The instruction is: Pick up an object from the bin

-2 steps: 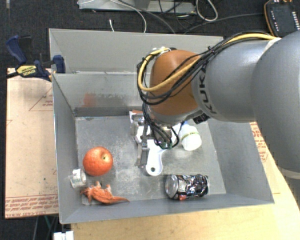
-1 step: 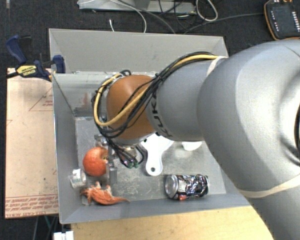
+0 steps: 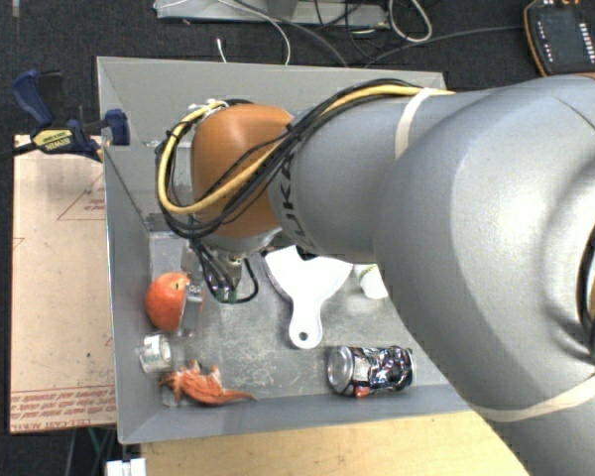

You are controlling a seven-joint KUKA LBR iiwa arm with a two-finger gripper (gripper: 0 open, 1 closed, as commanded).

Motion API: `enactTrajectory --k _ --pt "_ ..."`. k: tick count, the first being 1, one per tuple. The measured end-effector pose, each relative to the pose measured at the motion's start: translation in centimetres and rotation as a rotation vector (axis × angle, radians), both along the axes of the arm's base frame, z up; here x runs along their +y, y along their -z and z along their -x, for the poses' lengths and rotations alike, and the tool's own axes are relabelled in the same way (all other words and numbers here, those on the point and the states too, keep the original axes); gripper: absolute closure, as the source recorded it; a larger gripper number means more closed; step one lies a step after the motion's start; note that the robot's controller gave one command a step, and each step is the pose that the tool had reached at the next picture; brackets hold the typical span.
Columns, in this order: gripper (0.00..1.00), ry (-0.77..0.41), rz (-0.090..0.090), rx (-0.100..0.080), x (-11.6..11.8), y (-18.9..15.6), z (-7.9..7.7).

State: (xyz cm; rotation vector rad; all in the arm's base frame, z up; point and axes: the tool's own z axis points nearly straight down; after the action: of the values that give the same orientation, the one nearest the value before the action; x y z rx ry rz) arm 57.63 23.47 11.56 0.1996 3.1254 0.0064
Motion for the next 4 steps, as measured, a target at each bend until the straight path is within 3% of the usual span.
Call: enactTrajectory --k 1,2,3,4 --pt "0.00 -0.132 0.002 0.009 -1.9 1.6 3.2" --pt "0.00 -0.183 0.002 0.001 1.7 4.6 0.4" --pt "1.00 -0.146 0.000 0.001 0.4 4.5 3.3" --pt "1.00 -0.146 0.000 0.001 0.4 4.5 3.3"
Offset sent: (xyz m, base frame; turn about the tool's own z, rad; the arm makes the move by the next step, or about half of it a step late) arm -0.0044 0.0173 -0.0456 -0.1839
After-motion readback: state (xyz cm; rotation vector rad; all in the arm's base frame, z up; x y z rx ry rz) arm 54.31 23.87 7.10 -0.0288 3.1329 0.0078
